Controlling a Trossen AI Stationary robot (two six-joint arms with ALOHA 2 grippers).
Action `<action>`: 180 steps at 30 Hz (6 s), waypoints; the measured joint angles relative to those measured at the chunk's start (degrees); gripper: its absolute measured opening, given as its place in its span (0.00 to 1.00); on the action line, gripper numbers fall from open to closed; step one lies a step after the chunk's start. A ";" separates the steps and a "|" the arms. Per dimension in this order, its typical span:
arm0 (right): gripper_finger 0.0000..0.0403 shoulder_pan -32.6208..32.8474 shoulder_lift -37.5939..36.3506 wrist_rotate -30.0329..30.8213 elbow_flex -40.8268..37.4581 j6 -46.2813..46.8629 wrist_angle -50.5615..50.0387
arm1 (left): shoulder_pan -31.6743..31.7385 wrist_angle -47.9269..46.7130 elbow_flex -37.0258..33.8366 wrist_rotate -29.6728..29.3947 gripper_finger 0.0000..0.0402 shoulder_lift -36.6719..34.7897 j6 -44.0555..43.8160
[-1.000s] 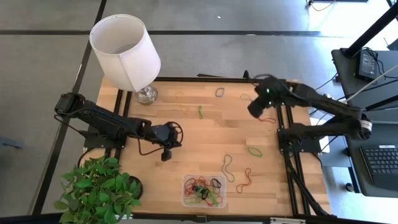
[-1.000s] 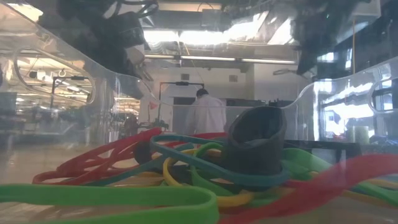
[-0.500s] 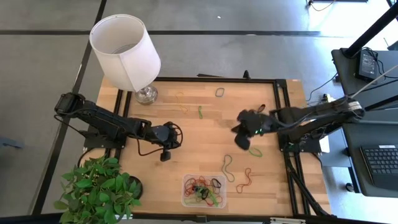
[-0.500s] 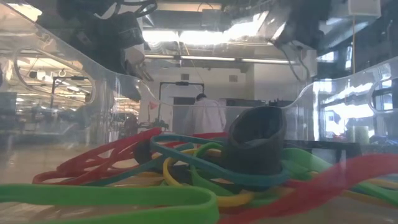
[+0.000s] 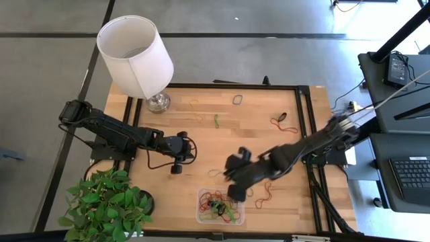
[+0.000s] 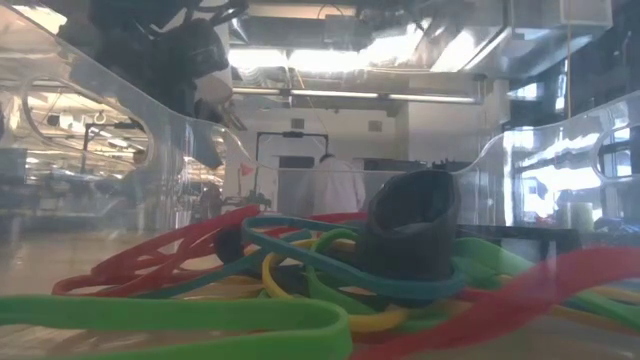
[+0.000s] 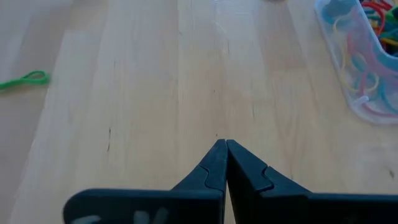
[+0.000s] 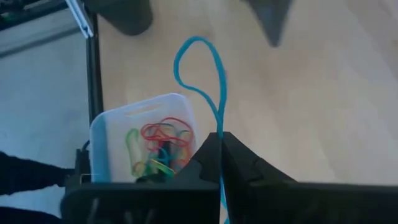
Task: Pick and place rubber bands into bin
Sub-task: Put the blue rubber band into the transparent bin, then put the green rubber band into the transparent bin
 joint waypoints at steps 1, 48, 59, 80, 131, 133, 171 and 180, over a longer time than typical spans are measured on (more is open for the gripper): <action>0.00 0.39 2.45 -0.02 3.10 0.14 -1.47 | 0.00 -0.06 0.00 -0.05 0.01 0.00 0.61; 0.34 4.17 33.58 -13.03 34.24 10.12 -21.20 | 0.07 -1.04 0.00 -2.26 0.01 0.00 2.49; 0.02 4.19 33.71 -9.34 34.13 3.49 -23.19 | 0.07 -0.95 0.00 -2.86 0.00 0.00 2.50; 0.00 -0.69 -5.18 -7.93 -24.63 -3.45 14.12 | 2.32 0.44 2.42 -4.16 0.01 0.09 2.47; 0.01 -4.96 -46.38 5.50 -68.36 -3.11 22.85 | 29.04 -31.12 55.71 -3.72 0.30 44.37 -33.96; 0.01 -5.51 -46.38 5.81 -68.36 -3.12 22.70 | 28.77 -31.21 55.80 -4.42 0.28 44.83 -35.01; 0.01 -8.18 -46.62 -7.98 -68.34 -7.85 17.05 | 13.18 -45.62 70.82 4.04 0.01 48.87 -36.19; 0.01 -7.09 -46.68 -8.04 -68.34 -12.33 17.23 | 1.97 -58.66 84.44 0.75 0.01 48.78 -33.00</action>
